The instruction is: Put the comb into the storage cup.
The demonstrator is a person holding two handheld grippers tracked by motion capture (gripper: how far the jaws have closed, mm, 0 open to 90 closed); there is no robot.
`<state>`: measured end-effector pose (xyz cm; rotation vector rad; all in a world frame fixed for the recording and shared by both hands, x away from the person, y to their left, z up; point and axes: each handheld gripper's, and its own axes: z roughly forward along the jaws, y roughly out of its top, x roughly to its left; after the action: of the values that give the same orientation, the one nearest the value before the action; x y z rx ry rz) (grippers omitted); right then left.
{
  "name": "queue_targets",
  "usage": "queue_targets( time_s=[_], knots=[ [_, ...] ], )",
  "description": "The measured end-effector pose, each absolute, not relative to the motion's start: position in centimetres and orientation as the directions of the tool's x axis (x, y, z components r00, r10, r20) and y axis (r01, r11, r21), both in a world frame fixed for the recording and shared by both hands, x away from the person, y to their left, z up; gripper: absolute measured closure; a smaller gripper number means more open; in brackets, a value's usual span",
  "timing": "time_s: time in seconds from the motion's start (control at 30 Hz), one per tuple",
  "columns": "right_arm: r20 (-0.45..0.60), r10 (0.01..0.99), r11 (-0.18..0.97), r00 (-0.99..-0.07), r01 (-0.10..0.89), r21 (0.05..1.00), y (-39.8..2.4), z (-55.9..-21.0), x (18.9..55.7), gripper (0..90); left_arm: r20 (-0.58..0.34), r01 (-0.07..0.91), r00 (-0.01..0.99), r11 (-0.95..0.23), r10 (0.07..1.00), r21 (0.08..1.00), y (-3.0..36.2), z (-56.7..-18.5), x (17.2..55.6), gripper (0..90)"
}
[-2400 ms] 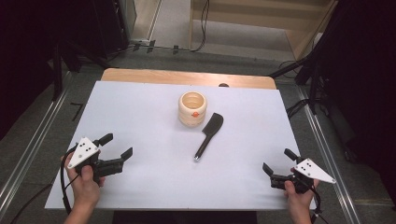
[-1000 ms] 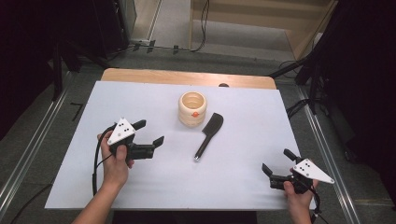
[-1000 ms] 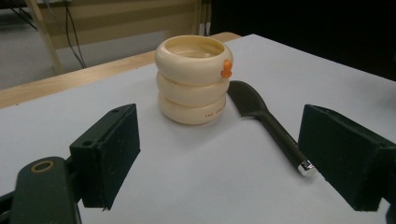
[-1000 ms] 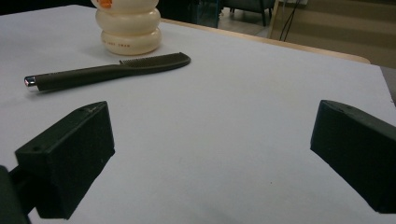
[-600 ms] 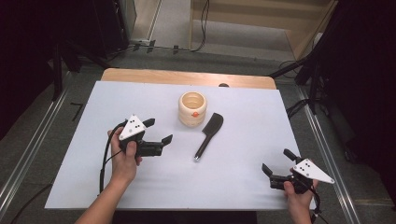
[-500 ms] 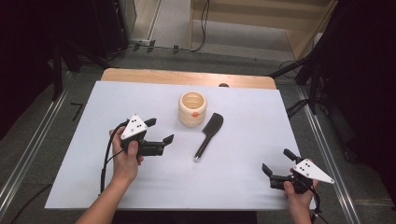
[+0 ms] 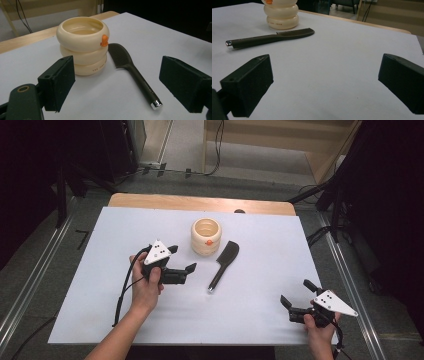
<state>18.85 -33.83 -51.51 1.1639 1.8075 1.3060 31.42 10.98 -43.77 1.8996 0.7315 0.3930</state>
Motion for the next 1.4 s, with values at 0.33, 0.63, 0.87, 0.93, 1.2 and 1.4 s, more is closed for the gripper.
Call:
queue_targets(
  time_s=[0.33,0.63,0.87,0.93,1.2,1.4],
  knots=[
    [0.015,0.906,0.124,-0.424,0.297,0.947,-33.8,-51.5,18.9,0.0,-0.074,0.349,0.764,-0.314,0.642,0.883,9.5,-44.0,32.1,13.4],
    [0.013,0.905,0.126,-0.425,0.296,0.947,-33.9,-51.5,18.9,0.0,-0.074,0.358,0.772,-0.336,0.631,0.871,8.4,-44.2,32.4,13.5],
    [0.012,0.905,0.127,-0.426,0.297,0.947,-33.9,-51.5,18.9,0.0,-0.076,0.368,0.778,-0.354,0.624,0.86,7.4,-44.5,32.7,13.5],
    [0.013,0.905,0.126,-0.426,0.296,0.947,-33.9,-51.5,18.9,0.0,-0.069,0.366,0.779,-0.363,0.623,0.857,7.1,-44.6,32.7,14.2],
    [0.013,0.906,0.125,-0.424,0.296,0.947,-33.9,-51.5,18.9,0.0,-0.073,0.382,0.787,-0.391,0.612,0.837,5.8,-44.8,33.0,14.2],
    [0.013,0.905,0.126,-0.425,0.297,0.946,-33.9,-51.6,18.9,0.0,-0.095,0.428,0.779,-0.416,0.619,0.802,4.7,-45.4,33.5,15.9]
  ],
)
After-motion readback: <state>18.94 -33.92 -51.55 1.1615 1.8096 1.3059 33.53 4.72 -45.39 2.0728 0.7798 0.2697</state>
